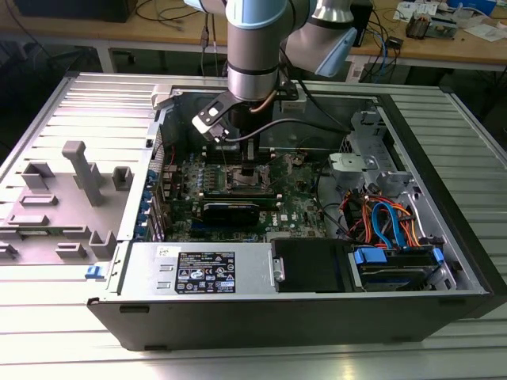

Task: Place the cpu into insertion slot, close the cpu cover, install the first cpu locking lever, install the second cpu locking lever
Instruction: 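Close the cpu cover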

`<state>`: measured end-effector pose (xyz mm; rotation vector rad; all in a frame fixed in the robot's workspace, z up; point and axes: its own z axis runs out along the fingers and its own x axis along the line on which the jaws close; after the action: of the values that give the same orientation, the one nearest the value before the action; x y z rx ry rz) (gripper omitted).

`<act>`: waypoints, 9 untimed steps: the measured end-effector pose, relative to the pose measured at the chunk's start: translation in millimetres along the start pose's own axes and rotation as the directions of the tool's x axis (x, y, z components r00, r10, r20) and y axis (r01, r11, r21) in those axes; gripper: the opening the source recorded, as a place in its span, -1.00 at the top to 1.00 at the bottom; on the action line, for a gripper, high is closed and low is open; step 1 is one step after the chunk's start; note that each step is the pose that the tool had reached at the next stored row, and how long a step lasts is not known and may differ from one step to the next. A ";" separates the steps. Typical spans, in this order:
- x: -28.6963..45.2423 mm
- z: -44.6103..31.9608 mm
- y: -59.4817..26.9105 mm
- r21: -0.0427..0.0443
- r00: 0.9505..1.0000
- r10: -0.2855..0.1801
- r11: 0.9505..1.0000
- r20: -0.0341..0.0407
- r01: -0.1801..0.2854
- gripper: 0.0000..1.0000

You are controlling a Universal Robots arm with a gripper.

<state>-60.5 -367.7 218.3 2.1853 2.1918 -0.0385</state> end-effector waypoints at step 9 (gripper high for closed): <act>-0.2 -4.0 0.2 0.000 1.000 0.000 1.000 0.000 0.000 0.79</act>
<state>-60.3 -367.7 222.3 2.1853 2.1920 -0.0387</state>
